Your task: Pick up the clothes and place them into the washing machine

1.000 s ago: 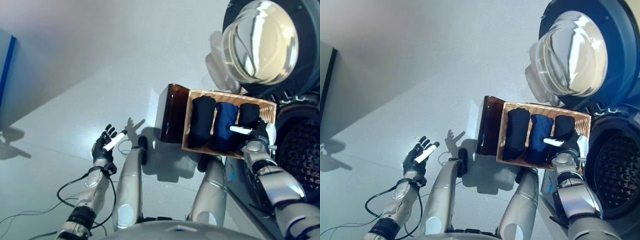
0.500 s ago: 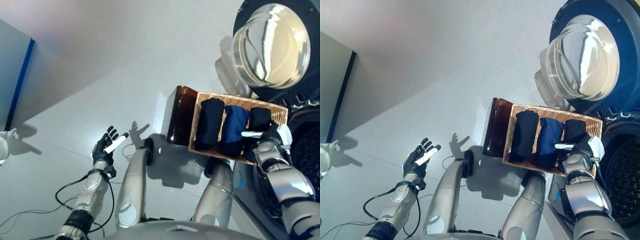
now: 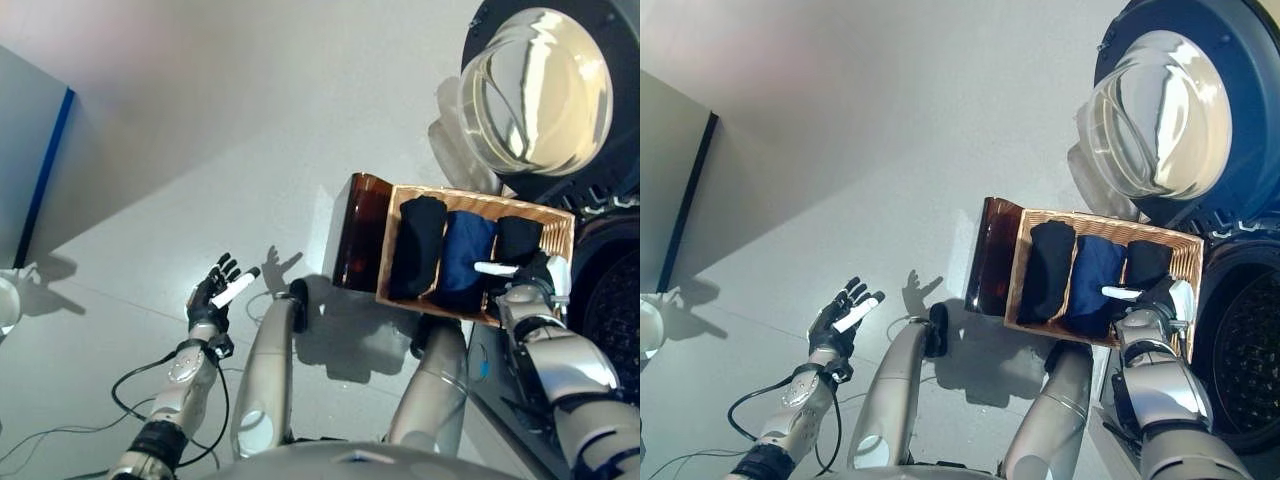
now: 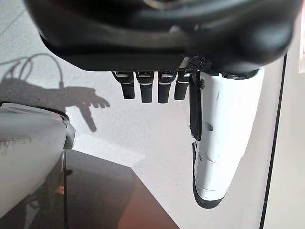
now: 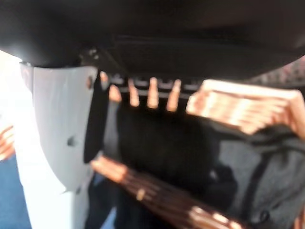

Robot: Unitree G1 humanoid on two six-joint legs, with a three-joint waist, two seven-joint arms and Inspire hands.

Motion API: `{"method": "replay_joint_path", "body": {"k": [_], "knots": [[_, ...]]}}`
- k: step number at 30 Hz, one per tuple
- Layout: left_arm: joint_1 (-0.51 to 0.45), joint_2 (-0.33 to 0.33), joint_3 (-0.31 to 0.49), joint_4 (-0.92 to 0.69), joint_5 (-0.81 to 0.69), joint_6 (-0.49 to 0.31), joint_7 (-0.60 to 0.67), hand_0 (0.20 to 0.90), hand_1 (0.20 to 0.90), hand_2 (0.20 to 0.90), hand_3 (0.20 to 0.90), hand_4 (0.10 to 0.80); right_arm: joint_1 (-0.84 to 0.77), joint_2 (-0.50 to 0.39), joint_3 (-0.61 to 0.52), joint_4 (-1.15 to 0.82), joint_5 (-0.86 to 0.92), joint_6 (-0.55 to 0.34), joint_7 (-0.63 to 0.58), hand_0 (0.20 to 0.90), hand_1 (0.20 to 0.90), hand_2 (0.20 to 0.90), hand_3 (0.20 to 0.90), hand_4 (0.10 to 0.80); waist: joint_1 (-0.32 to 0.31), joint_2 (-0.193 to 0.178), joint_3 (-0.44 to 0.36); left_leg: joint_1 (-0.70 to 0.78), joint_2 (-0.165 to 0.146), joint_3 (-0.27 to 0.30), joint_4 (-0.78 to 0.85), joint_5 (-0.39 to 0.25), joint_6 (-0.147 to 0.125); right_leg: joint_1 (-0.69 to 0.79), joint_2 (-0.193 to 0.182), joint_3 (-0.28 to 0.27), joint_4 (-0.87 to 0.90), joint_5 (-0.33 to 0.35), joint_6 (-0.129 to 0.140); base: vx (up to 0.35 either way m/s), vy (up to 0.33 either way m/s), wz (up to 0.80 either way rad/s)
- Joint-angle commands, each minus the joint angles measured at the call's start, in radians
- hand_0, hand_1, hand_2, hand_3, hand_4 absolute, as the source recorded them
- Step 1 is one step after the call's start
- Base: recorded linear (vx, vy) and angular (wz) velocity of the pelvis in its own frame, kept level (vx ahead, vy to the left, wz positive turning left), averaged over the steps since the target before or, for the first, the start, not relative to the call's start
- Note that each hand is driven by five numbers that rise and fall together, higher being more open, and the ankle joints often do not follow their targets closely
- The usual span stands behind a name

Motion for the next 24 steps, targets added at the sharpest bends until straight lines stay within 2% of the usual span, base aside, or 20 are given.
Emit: {"method": "replay_joint_path", "body": {"k": [1, 3, 4, 5, 6, 10, 11, 12, 13, 14, 15, 24], "knots": [[0.015, 0.041, 0.014, -0.085, 0.014, -0.046, 0.012, 0.9, 0.9, 0.9, 0.9, 0.8, 0.004, -0.02, -0.006, 0.047, -0.017, 0.028, 0.012, 0.9, 0.9, 0.9, 0.9, 0.8, 0.011, 0.045, 0.008, 0.018, 0.054, -0.096, 0.022, -0.011, -0.089, 0.026, -0.036, 0.08, -0.04, 0.091, 0.012, 0.0, 0.0, 0.0], [0.021, 0.045, 0.01, -0.097, 0.014, -0.047, 0.009, 0.9, 0.9, 0.9, 0.9, 0.8, 0.009, -0.028, 0.0, 0.056, -0.045, 0.038, 0.012, 0.9, 0.9, 0.9, 0.9, 0.8, 0.013, 0.052, 0.006, 0.011, 0.05, -0.093, 0.034, -0.017, -0.088, 0.022, -0.039, 0.083, -0.029, 0.084, 0.013, -0.003, 0.005, 0.02], [0.021, 0.045, 0.01, -0.097, 0.014, -0.047, 0.009, 0.9, 0.9, 0.9, 0.9, 0.8, 0.009, -0.028, 0.0, 0.056, -0.045, 0.038, 0.012, 0.785, 0.785, 0.785, 0.785, 0.718, 0.013, 0.052, 0.006, 0.011, 0.05, -0.093, 0.034, -0.017, -0.088, 0.021, -0.039, 0.083, -0.029, 0.084, 0.014, 0.085, -0.008, 0.08], [0.022, 0.048, 0.006, -0.096, 0.016, -0.044, 0.004, 0.9, 0.9, 0.9, 0.9, 0.8, 0.01, -0.036, 0.005, 0.076, -0.066, 0.053, 0.016, 0.54, 0.54, 0.54, 0.54, 0.543, 0.016, 0.056, 0.006, 0.019, 0.054, -0.095, 0.063, -0.059, -0.092, 0.031, -0.042, 0.086, 0.003, 0.042, 0.022, 0.092, -0.018, 0.11], [0.023, 0.052, 0.004, -0.102, 0.015, -0.045, 0.002, 0.9, 0.9, 0.9, 0.9, 0.8, 0.007, -0.041, 0.008, 0.083, -0.077, 0.059, 0.016, 0.2, 0.2, 0.2, 0.2, 0.3, 0.018, 0.057, 0.006, 0.02, 0.054, -0.094, 0.065, -0.061, -0.092, 0.034, -0.044, 0.084, 0.004, 0.04, 0.022, 0.092, -0.02, 0.11], [0.02, 0.054, 0.01, -0.107, 0.015, -0.044, 0.002, 0.9, 0.9, 0.9, 0.9, 0.8, 0.006, -0.053, 0.017, 0.095, -0.114, 0.077, 0.022, 0.2, 0.2, 0.2, 0.2, 0.3, 0.023, 0.055, 0.002, 0.021, 0.055, -0.094, 0.066, -0.063, -0.092, 0.036, -0.046, 0.082, 0.005, 0.039, 0.022, -0.024, 0.0, 0.06], [0.017, 0.054, 0.013, -0.109, 0.016, -0.043, 0.004, 0.9, 0.9, 0.9, 0.9, 0.8, 0.003, -0.055, 0.019, 0.098, -0.123, 0.083, 0.021, 0.2, 0.2, 0.2, 0.2, 0.3, 0.022, 0.052, 0.001, 0.013, 0.048, -0.093, 0.044, -0.023, -0.088, 0.03, -0.047, 0.081, -0.022, 0.077, 0.014, -0.091, 0.015, 0.02], [0.017, 0.054, 0.013, -0.109, 0.016, -0.043, 0.004, 0.9, 0.9, 0.9, 0.9, 0.8, 0.003, -0.055, 0.019, 0.098, -0.123, 0.083, 0.021, 0.2, 0.2, 0.2, 0.2, 0.3, 0.022, 0.052, 0.001, 0.013, 0.048, -0.093, 0.044, -0.023, -0.088, 0.03, -0.047, 0.081, -0.022, 0.077, 0.014, 0.0, 0.0, 0.0], [0.018, 0.057, 0.014, -0.115, 0.018, -0.041, 0.003, 0.9, 0.9, 0.9, 0.9, 0.8, 0.001, -0.06, 0.02, 0.102, -0.129, 0.09, 0.023, 0.2, 0.2, 0.2, 0.2, 0.3, 0.022, 0.051, 0.0, 0.022, 0.055, -0.093, 0.063, -0.062, -0.092, 0.037, -0.046, 0.085, 0.002, 0.041, 0.022, 0.078, -0.015, -0.01], [0.019, 0.058, 0.015, -0.118, 0.017, -0.04, 0.002, 0.9, 0.9, 0.9, 0.9, 0.8, 0.002, -0.061, 0.019, 0.102, -0.131, 0.092, 0.024, 0.2, 0.2, 0.2, 0.2, 0.3, 0.022, 0.05, 0.0, 0.021, 0.056, -0.093, 0.063, -0.061, -0.092, 0.035, -0.046, 0.085, 0.002, 0.042, 0.022, 0.0, 0.0, 0.0], [0.019, 0.059, 0.017, -0.122, 0.018, -0.04, 0.002, 0.9, 0.9, 0.9, 0.9, 0.8, 0.001, -0.064, 0.02, 0.1, -0.132, 0.093, 0.022, 0.2, 0.2, 0.2, 0.2, 0.3, 0.02, 0.048, -0.001, 0.012, 0.051, -0.092, 0.04, -0.02, -0.088, 0.029, -0.046, 0.084, -0.025, 0.081, 0.014, -0.107, 0.019, 0.0], [0.022, 0.061, 0.039, -0.121, 0.016, -0.035, 0.006, 0.9, 0.9, 0.9, 0.9, 0.8, -0.015, -0.065, 0.02, 0.093, -0.124, 0.099, 0.025, 0.2, 0.2, 0.2, 0.2, 0.3, 0.022, 0.038, -0.006, 0.017, 0.056, -0.095, 0.013, -0.001, -0.09, 0.026, -0.038, 0.087, -0.045, 0.094, 0.012, -0.012, 0.002, 0.0]]}}
